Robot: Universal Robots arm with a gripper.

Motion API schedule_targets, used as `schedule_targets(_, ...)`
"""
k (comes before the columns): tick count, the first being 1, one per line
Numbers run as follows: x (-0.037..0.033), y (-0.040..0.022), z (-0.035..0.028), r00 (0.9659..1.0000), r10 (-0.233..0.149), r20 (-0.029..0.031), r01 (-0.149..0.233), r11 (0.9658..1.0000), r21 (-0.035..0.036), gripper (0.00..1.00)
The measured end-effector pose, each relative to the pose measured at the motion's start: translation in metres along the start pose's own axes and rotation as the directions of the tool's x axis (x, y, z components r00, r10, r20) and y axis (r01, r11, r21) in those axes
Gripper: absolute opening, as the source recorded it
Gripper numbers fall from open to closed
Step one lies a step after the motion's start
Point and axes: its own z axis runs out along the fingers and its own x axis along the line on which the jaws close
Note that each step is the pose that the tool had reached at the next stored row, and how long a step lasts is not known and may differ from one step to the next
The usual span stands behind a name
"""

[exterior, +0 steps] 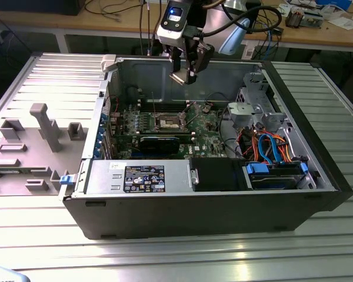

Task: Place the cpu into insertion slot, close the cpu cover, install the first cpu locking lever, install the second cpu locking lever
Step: 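Place the cpu into insertion slot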

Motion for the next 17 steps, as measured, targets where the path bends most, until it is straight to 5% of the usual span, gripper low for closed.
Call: schedule_targets(17,0.0006,-0.0007,0.0,0.9998,0.018,0.0008,-0.018,0.9998,0.0002,0.55)
